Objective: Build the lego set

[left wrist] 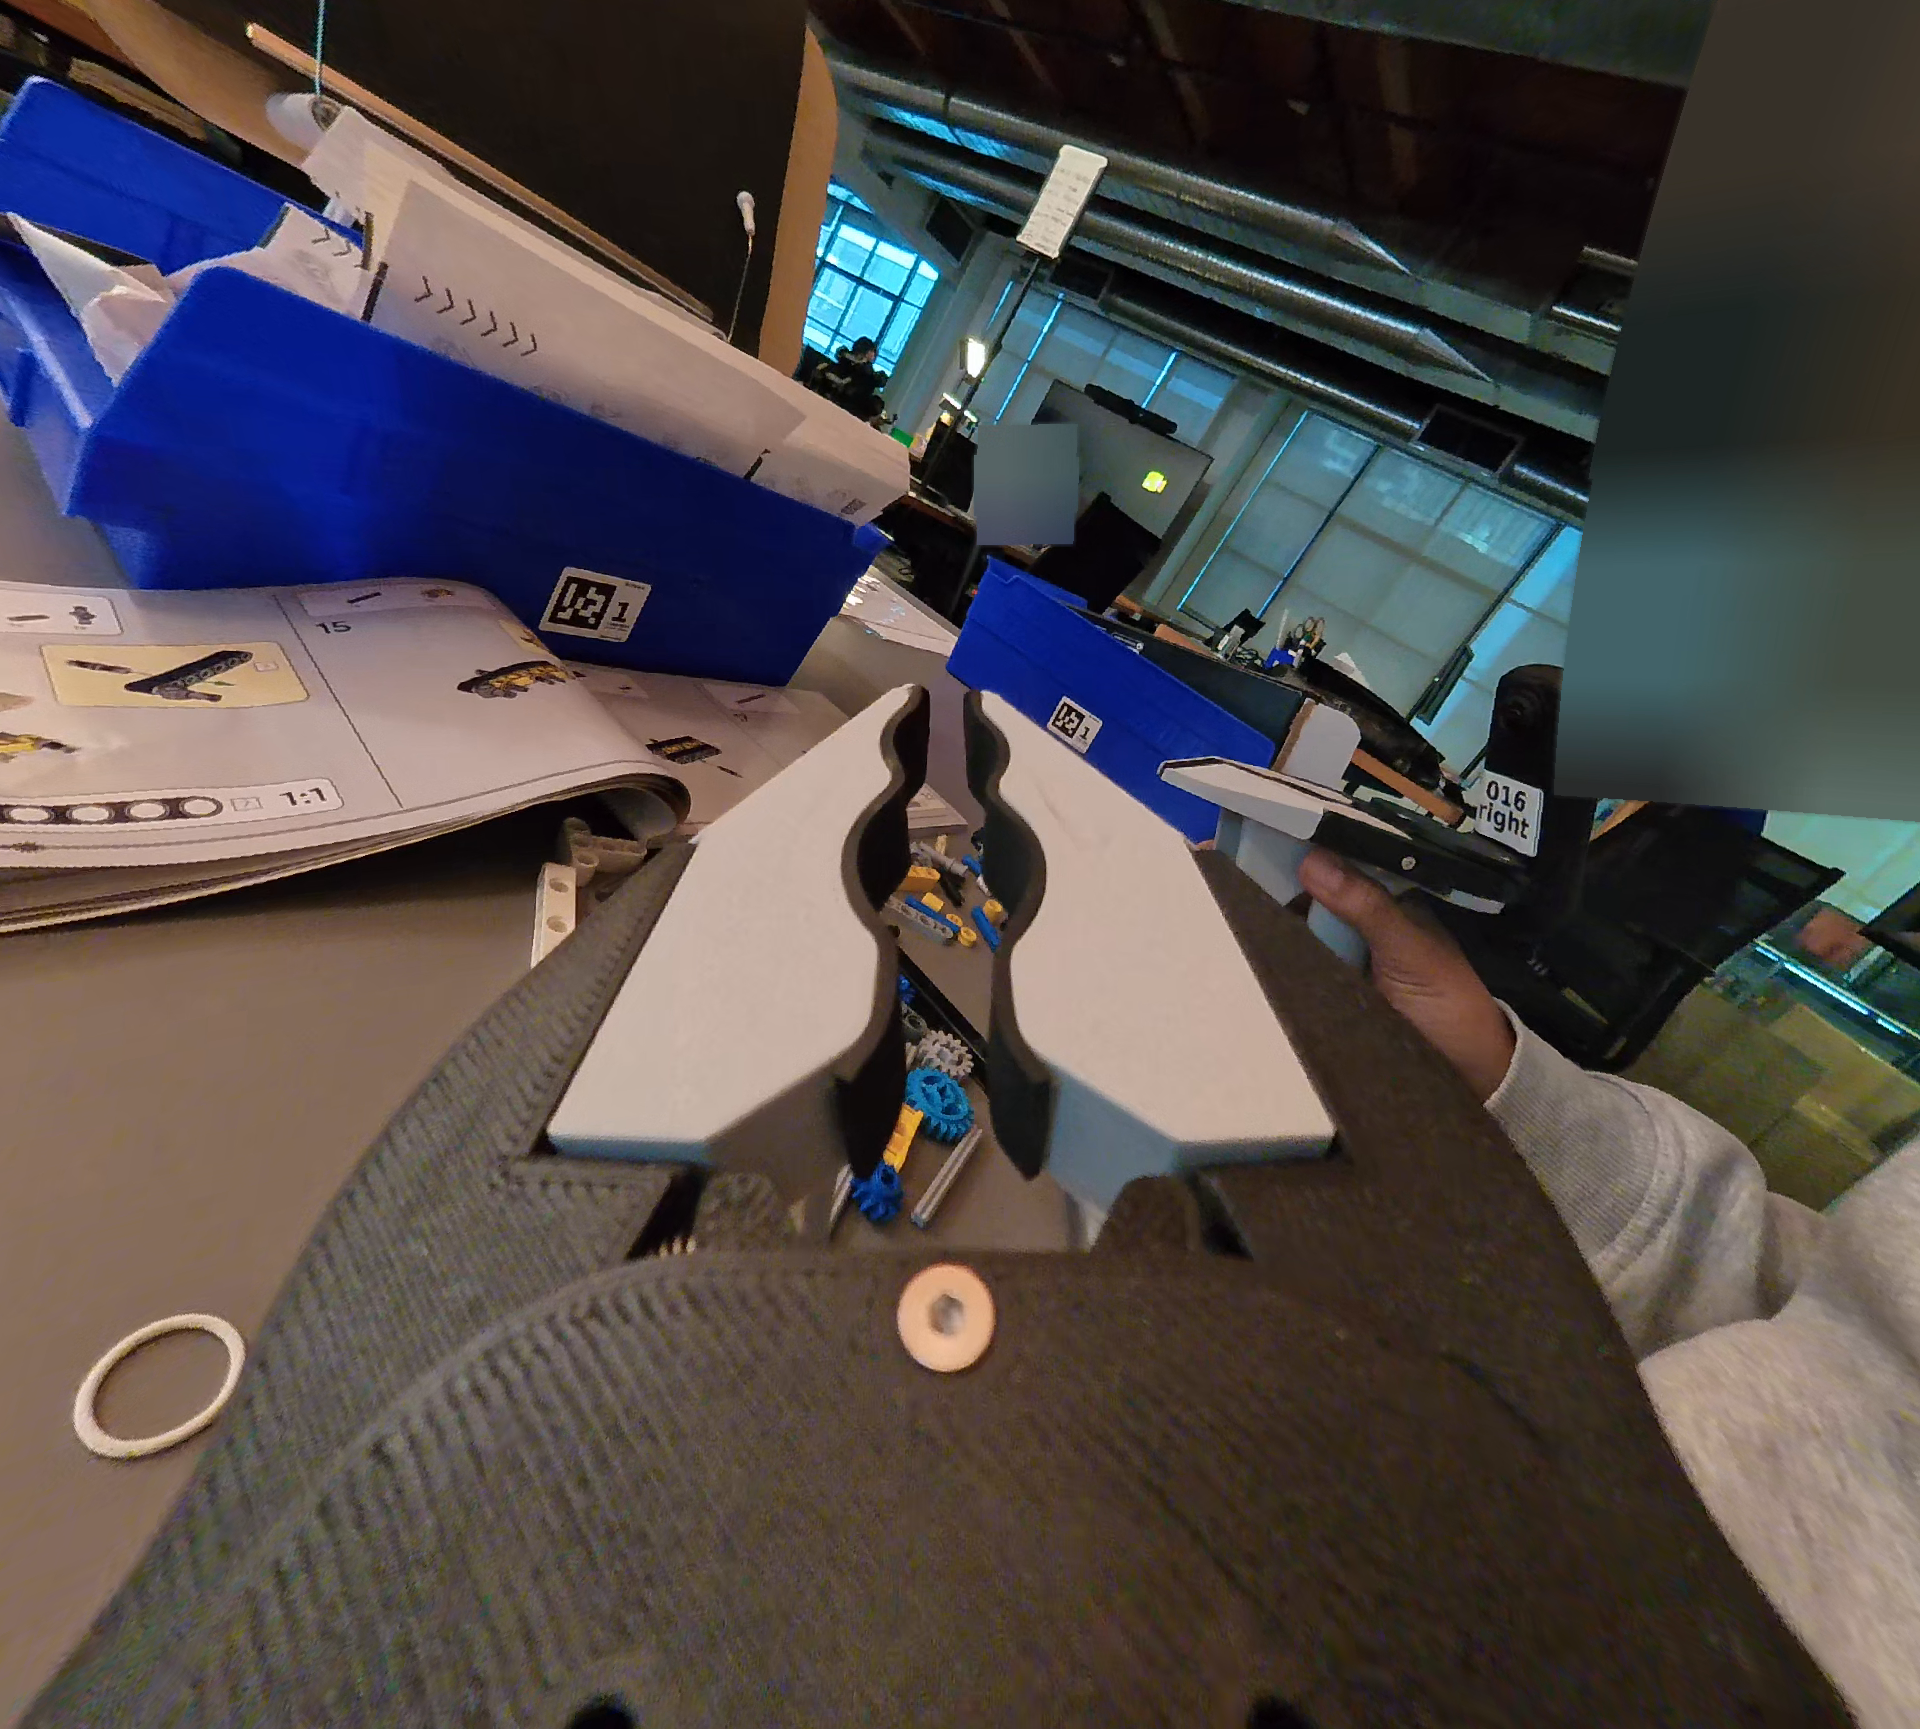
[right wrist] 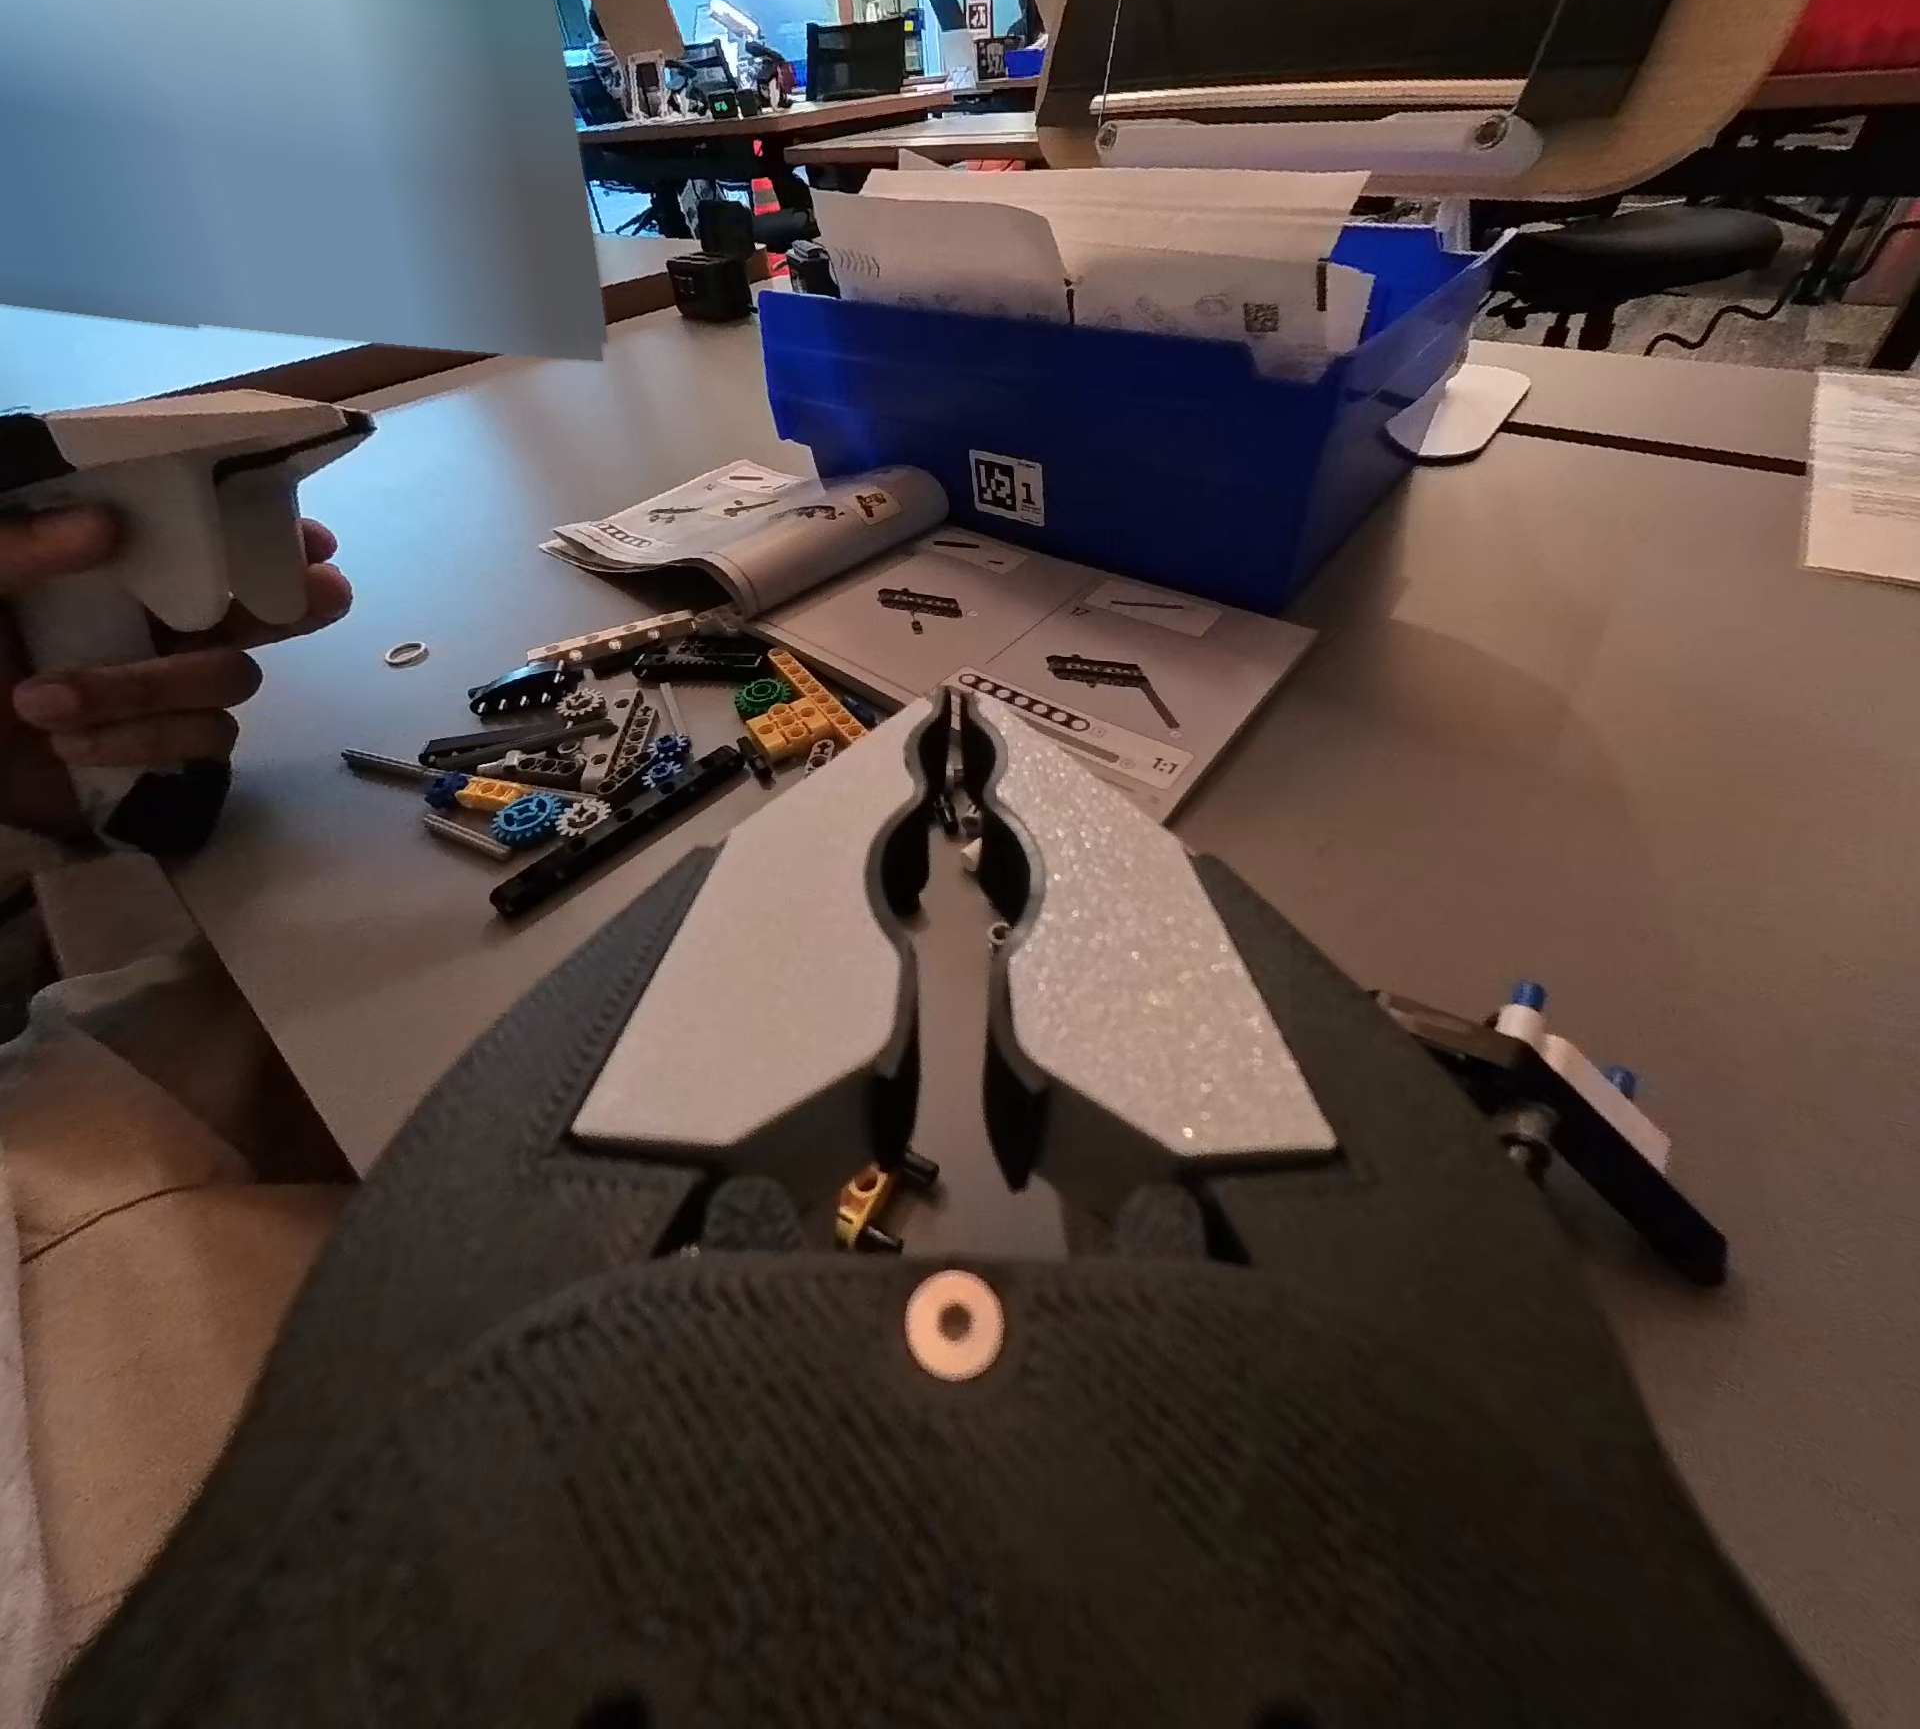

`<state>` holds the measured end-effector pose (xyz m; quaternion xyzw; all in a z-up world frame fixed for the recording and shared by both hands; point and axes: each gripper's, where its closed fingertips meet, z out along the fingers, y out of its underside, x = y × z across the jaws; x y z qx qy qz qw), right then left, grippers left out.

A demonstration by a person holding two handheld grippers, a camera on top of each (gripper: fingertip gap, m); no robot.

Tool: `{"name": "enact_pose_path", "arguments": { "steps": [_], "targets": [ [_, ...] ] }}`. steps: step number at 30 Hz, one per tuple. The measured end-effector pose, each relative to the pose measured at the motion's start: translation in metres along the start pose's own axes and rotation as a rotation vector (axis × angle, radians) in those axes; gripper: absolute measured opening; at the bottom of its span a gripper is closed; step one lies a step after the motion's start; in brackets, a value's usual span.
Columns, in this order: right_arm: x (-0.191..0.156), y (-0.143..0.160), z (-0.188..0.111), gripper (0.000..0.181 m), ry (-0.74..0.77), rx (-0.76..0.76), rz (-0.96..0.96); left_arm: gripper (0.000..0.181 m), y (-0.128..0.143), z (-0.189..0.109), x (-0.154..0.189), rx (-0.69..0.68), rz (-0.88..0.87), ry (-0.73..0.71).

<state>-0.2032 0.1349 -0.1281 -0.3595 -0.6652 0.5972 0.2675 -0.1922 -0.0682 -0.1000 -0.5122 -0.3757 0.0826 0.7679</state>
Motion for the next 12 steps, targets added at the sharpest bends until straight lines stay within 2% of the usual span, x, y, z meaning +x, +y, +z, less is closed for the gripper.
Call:
{"name": "enact_pose_path", "arguments": {
  "steps": [9,12],
  "targets": [
    [-0.002,0.001,0.000,0.000,-0.005,-0.005,-0.011,0.004,0.001,0.001,-0.001,-0.007,-0.006,-0.004],
    [-0.011,0.009,0.005,0.012,-0.043,-0.066,-0.034,0.003,0.001,0.001,-0.002,-0.009,-0.014,-0.023]
  ]
}}
